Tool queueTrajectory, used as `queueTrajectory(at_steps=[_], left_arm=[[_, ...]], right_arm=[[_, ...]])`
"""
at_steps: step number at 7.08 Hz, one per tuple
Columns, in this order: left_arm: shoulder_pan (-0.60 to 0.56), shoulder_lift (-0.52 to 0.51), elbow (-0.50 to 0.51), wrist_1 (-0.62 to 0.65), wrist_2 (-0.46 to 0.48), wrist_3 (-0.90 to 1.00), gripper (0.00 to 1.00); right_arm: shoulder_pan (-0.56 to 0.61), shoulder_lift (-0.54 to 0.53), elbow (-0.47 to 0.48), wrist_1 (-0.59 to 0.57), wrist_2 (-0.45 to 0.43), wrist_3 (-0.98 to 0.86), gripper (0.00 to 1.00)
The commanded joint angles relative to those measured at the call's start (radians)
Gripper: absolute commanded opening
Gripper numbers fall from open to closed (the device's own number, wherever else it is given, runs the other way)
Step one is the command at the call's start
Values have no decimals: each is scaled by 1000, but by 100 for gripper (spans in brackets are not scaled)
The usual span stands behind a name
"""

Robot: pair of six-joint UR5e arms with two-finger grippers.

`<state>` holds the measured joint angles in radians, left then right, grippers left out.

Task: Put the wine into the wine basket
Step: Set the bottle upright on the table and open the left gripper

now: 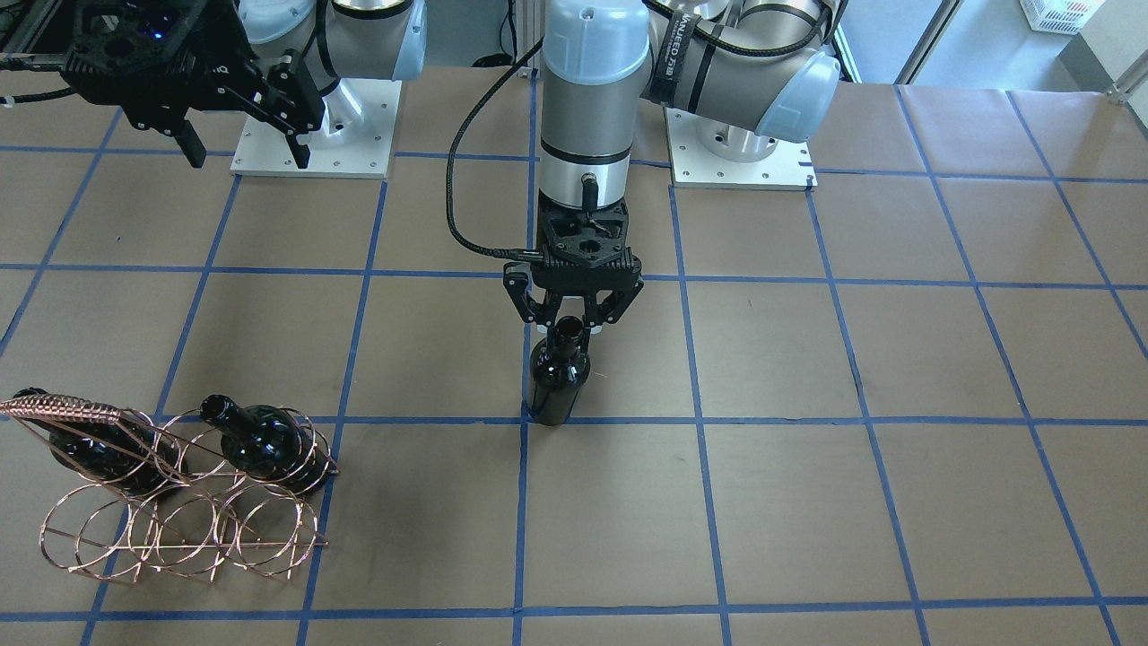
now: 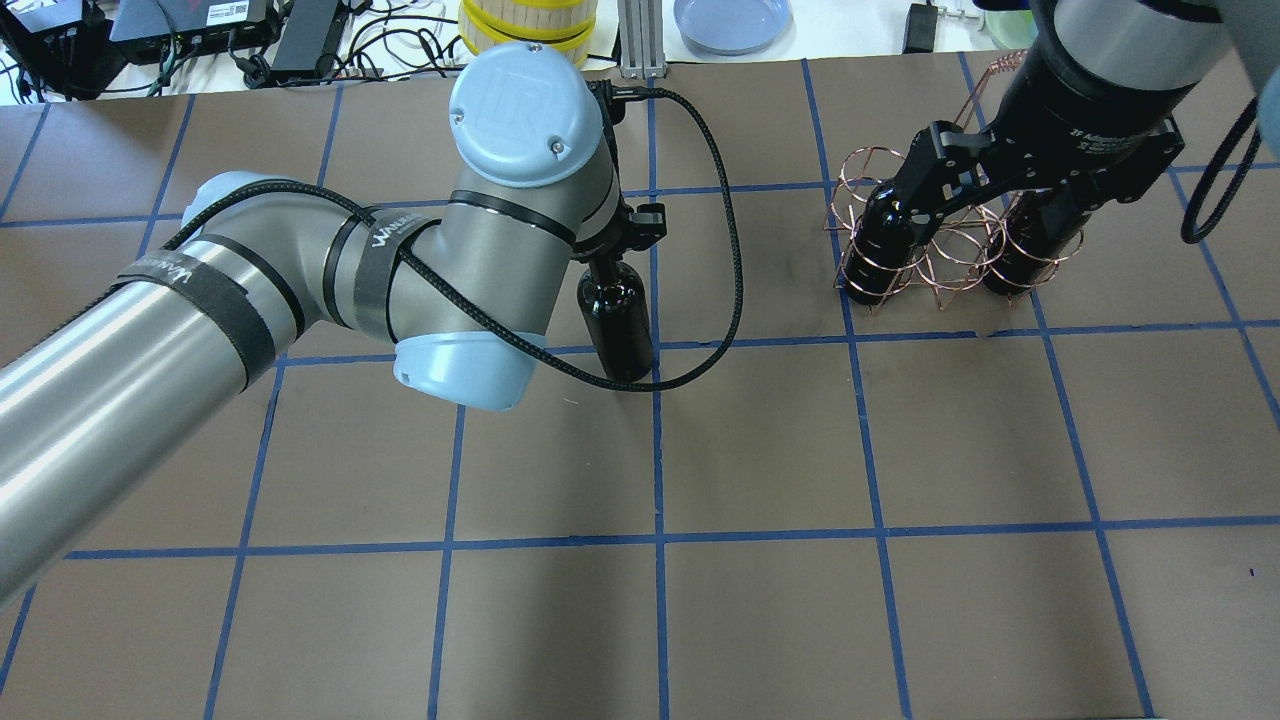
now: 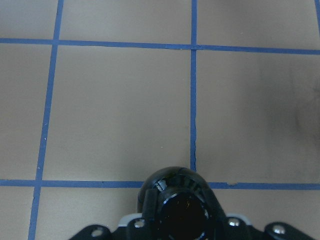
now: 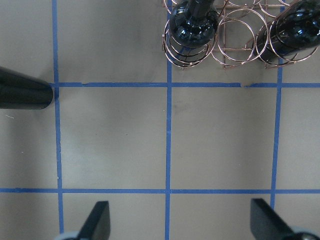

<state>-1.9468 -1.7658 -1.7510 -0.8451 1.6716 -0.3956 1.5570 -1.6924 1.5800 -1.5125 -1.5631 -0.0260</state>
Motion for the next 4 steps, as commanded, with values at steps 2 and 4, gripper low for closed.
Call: queueTrajectory(at_steps=[2,4], left_arm=[[-1,-6,5,-2,0,0,0],[-3,-12,5,6,-1,0,0]], right_arm=[[0,0,0,0,0,0,100],[0,0,0,0,0,0,100]])
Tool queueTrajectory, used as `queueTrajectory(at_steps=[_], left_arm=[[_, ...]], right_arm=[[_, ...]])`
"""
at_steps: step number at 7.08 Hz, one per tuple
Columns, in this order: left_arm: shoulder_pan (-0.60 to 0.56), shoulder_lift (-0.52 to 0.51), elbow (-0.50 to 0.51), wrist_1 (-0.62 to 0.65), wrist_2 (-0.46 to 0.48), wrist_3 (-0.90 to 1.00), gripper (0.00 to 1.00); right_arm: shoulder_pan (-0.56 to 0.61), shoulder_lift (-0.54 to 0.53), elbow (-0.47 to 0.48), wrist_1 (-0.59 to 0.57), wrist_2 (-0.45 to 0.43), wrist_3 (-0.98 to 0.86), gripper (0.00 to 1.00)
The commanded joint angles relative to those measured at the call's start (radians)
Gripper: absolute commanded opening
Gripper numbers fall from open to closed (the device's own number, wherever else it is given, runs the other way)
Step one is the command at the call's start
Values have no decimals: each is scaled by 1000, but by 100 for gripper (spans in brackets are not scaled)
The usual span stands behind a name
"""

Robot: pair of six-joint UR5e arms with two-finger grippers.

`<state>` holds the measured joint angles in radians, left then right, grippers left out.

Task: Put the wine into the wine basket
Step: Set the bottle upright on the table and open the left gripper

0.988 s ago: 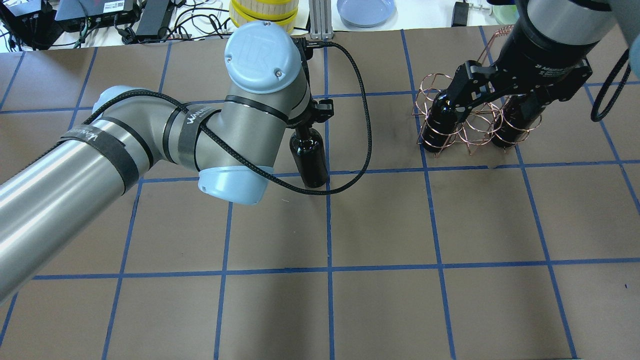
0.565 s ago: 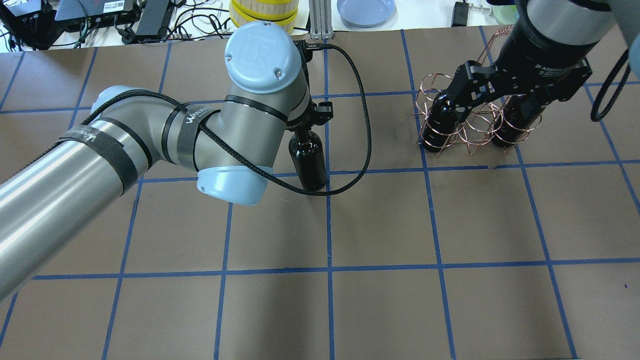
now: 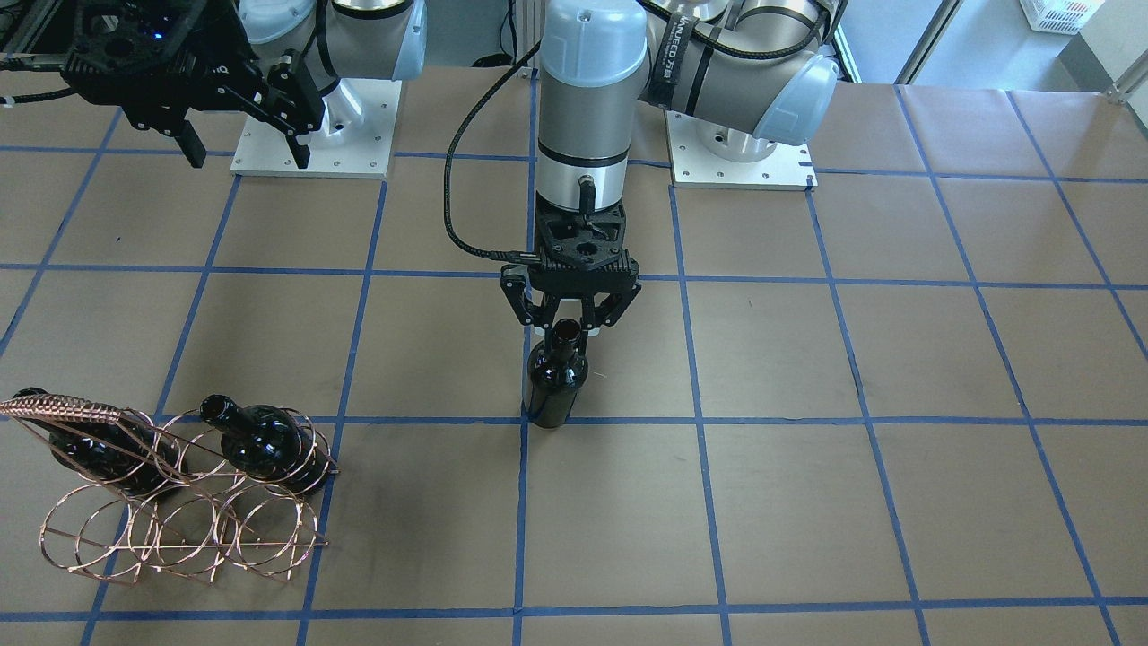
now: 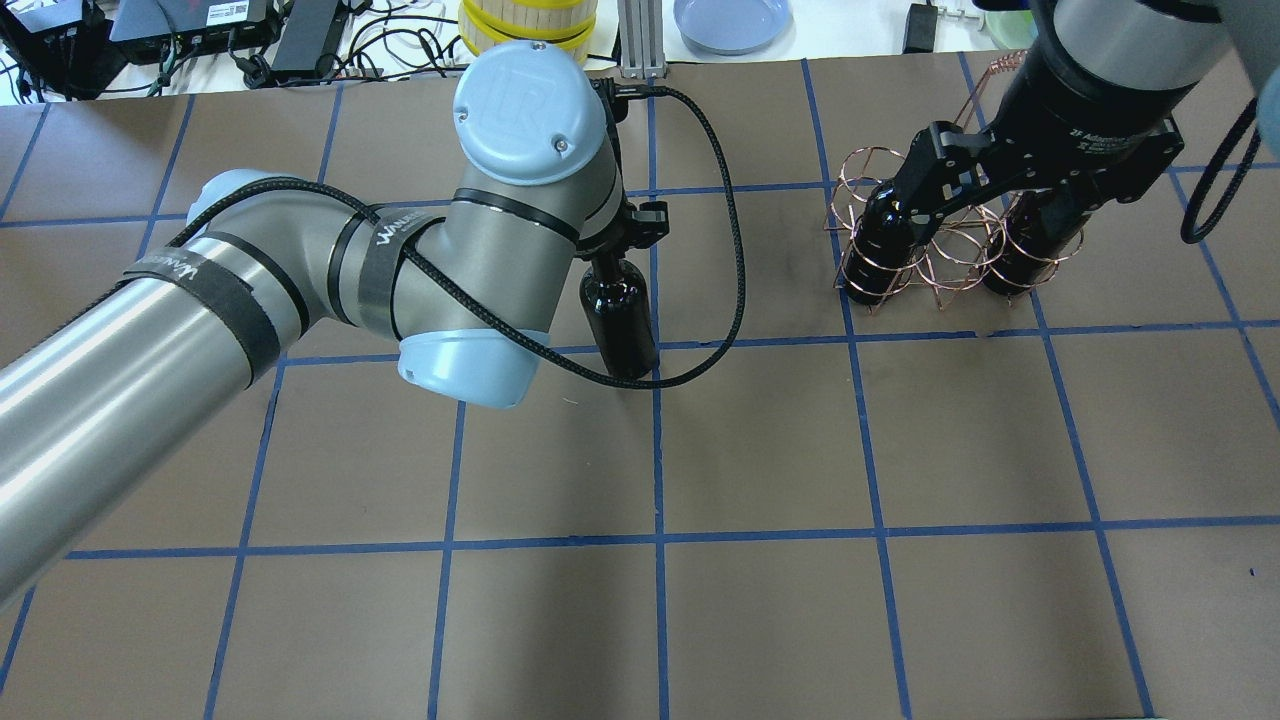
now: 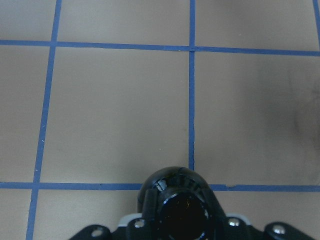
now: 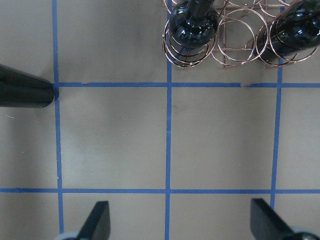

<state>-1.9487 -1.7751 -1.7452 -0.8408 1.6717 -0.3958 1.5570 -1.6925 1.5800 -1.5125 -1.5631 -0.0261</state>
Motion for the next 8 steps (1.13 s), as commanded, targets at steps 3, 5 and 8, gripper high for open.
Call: queueTrajectory(at_steps=[3,5,8], left_arm=[[-1,-4,0,-3,-1,-3,0],[-1,-3,0,-7,2,3,22],[-1,-4,1,-6,3,11,88]], right_arm=[[0,0,0,0,0,0,100],[0,0,0,0,0,0,100],[0,0,0,0,0,0,100]])
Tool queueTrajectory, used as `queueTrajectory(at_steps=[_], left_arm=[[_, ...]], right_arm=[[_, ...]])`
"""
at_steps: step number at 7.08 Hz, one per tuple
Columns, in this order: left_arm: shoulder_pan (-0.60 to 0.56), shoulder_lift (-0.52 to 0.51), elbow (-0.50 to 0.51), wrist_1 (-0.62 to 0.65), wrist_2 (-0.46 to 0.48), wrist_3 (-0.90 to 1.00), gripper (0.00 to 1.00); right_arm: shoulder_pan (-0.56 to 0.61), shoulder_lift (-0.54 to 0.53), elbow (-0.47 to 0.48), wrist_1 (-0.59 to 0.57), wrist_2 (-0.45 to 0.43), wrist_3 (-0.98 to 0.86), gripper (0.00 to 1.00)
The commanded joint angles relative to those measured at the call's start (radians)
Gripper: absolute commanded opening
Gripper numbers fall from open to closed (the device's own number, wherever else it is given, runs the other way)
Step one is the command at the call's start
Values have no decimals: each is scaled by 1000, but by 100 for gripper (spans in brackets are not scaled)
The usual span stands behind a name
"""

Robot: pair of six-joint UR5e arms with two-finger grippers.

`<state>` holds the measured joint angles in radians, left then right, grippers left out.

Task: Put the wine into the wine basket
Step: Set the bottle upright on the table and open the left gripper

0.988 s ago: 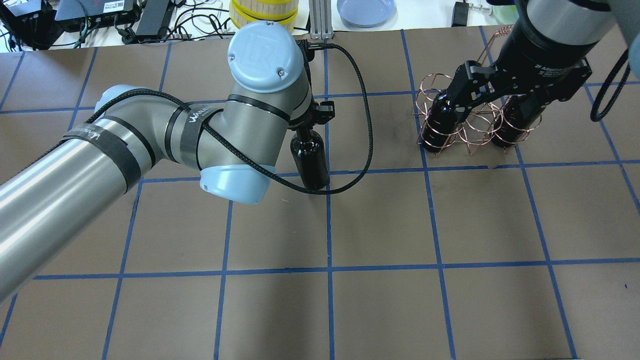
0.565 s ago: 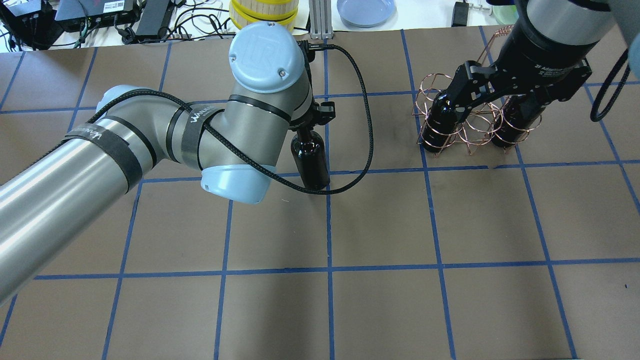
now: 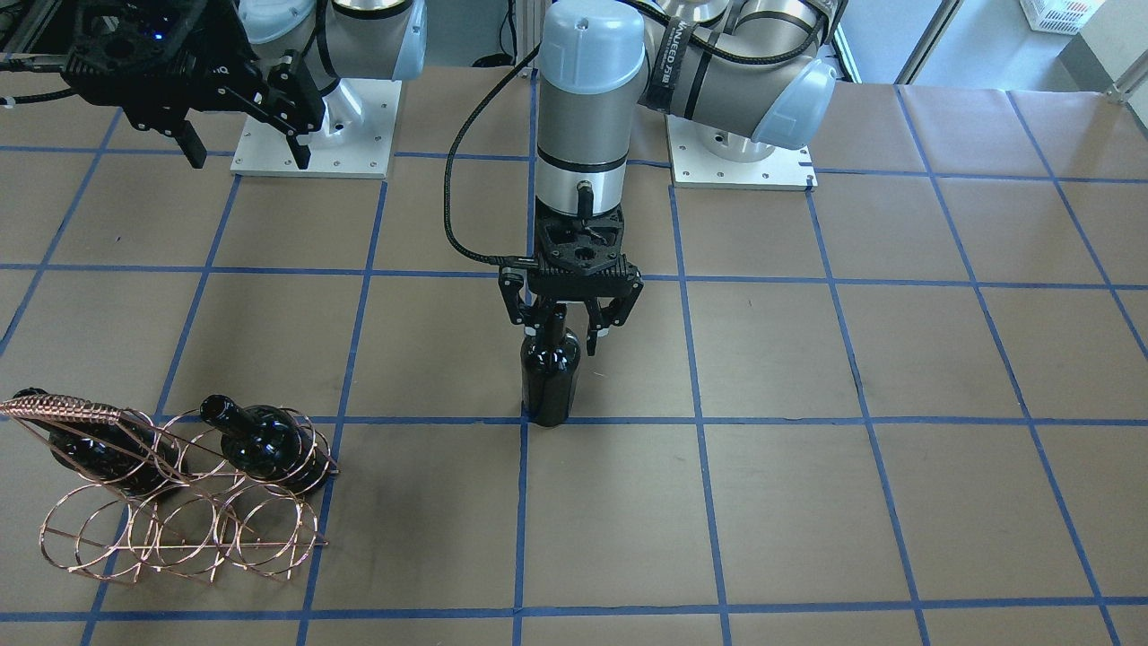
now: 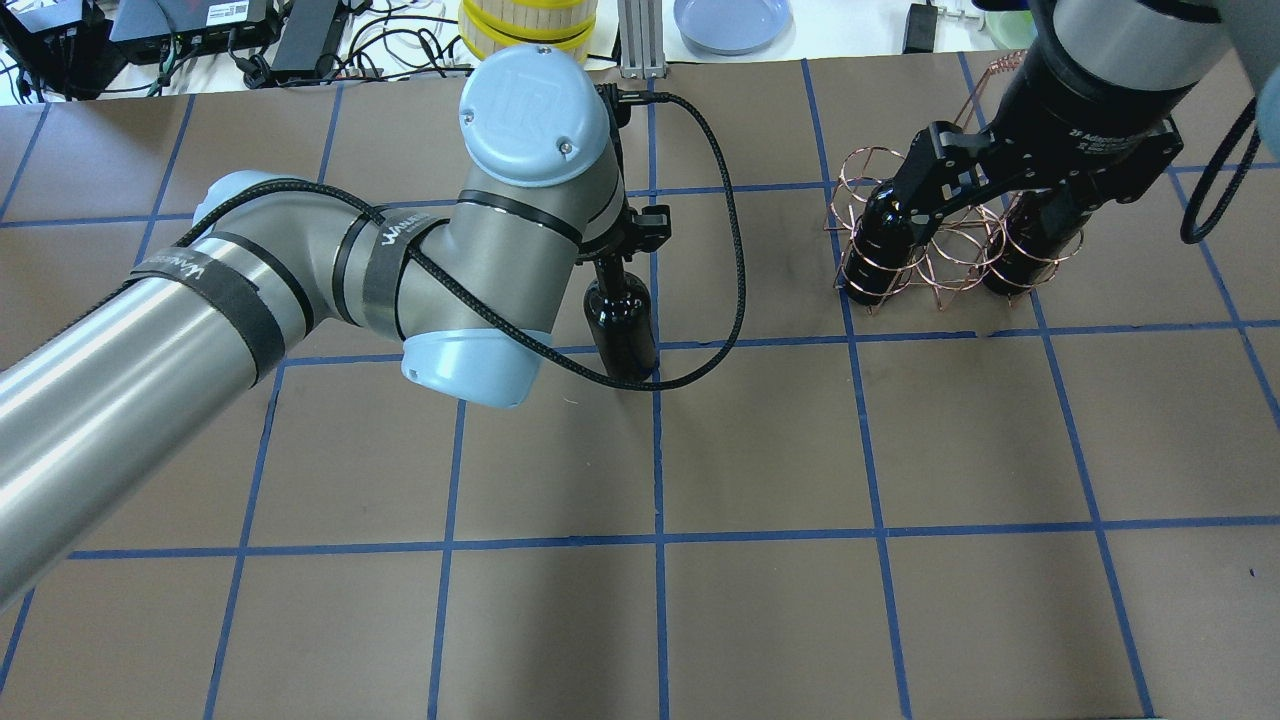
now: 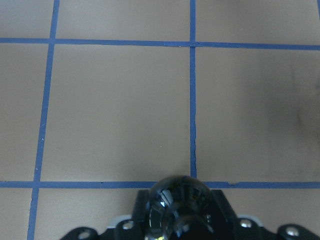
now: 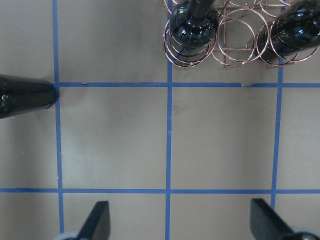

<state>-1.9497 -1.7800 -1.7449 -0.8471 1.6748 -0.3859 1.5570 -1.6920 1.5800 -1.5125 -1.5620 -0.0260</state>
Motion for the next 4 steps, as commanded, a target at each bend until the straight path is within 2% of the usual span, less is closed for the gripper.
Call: queueTrajectory(at_steps=[1,4], left_arm=[[0,1,1,0,0,1,88],[6,31,24,-1,-6,4,97]], right_arm=[[0,-3,0,0,-4,0,100],[0,-2,0,0,-3,0,100]])
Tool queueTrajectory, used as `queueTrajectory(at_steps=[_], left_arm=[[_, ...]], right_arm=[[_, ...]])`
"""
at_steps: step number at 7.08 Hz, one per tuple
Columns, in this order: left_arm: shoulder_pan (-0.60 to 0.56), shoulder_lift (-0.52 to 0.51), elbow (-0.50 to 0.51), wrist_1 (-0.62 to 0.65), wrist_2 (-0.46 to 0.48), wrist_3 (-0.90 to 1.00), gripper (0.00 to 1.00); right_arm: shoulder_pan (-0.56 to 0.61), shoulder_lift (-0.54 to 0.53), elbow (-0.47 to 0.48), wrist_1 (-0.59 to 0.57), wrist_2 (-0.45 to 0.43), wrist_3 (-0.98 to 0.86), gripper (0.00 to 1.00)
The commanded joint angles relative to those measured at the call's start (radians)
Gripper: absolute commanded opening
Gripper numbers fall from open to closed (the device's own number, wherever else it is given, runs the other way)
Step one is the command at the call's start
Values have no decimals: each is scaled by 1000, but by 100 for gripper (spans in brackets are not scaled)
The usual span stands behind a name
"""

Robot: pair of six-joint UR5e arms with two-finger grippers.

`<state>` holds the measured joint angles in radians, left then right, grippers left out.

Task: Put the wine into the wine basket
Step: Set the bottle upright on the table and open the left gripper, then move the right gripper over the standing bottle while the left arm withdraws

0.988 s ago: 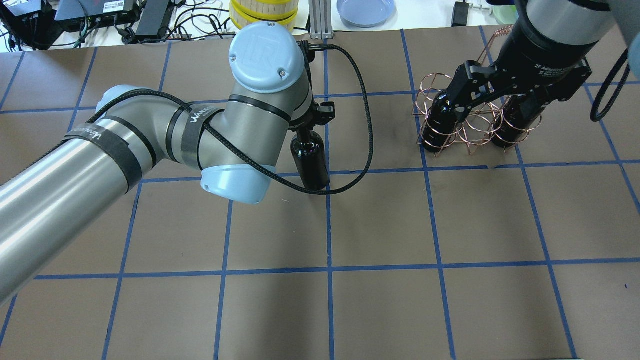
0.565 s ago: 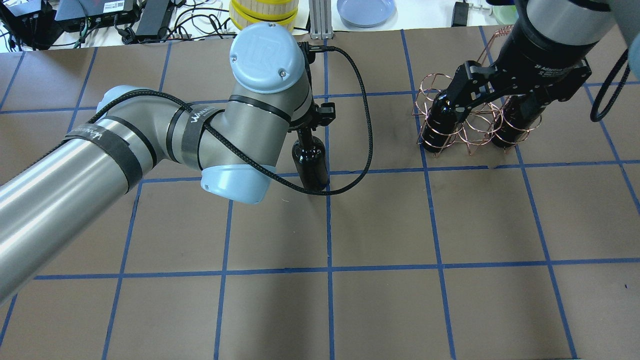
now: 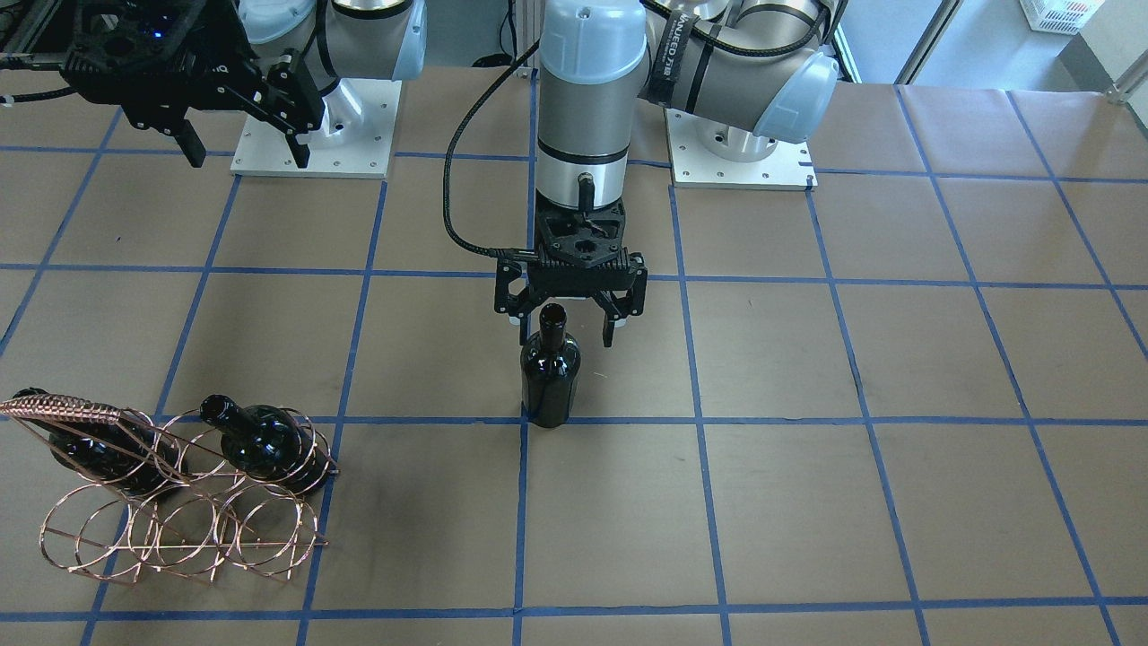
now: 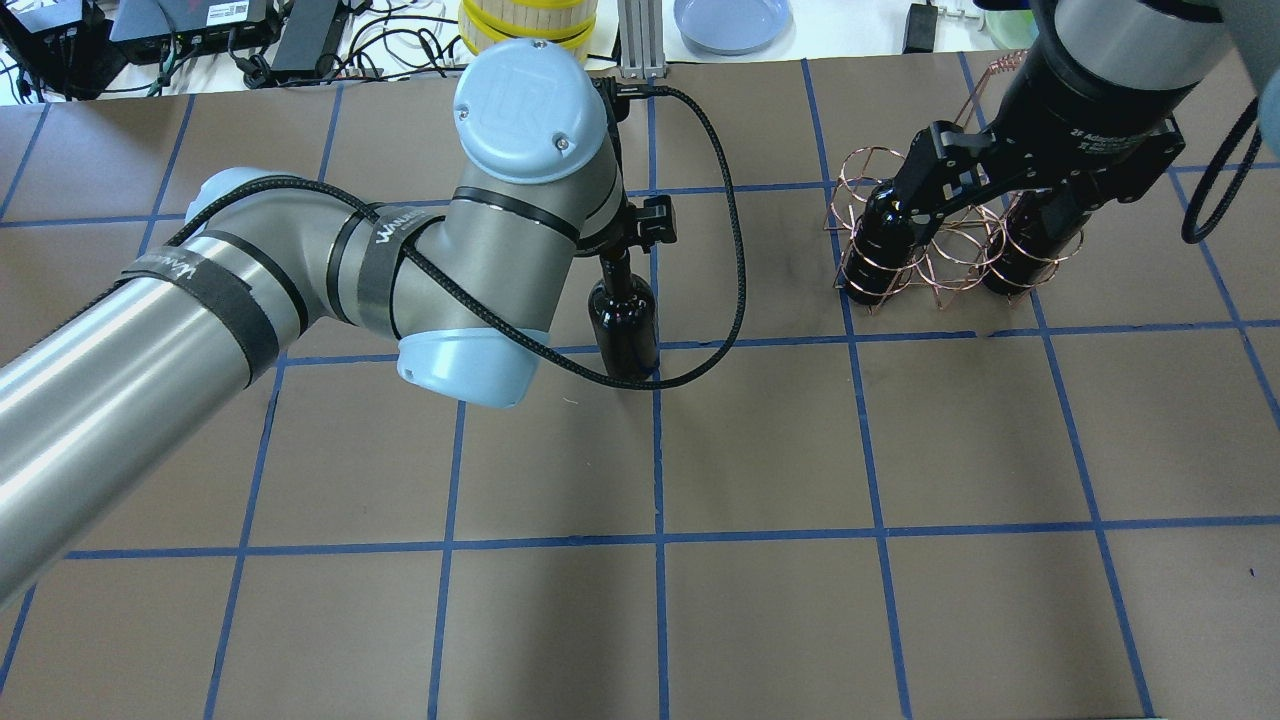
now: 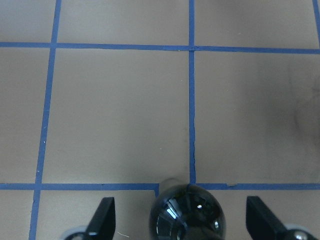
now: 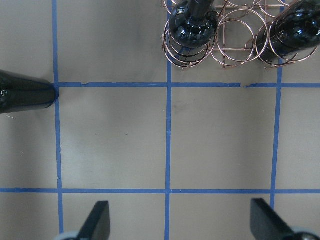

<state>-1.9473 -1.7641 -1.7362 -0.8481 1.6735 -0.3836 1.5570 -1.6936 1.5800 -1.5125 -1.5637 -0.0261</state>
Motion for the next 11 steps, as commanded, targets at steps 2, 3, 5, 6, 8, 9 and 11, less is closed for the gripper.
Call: queueTrajectory(at_steps=[2,3,5,6,8,9,11], left_arm=[[69,60,142,-290,-18,91,97],[143,86,232,-457,-81,150,99],[369,133,343,-680,-193,325,100],[431,156,356,-741,-219,347,99],[456,179,357,-819,-180,417,99],[458,180,357,-822,-131,477,99],[461,173,353,-830,-156,476,99]], right_arm=[[0,8,-2,0,2,17,100],[2,21,-12,0,7,35,100],[30,104,-93,9,59,208,100],[108,144,-125,-1,47,271,100],[220,208,-150,-30,48,406,100],[282,248,-152,-113,44,455,100],[375,337,-196,-167,-16,509,100]])
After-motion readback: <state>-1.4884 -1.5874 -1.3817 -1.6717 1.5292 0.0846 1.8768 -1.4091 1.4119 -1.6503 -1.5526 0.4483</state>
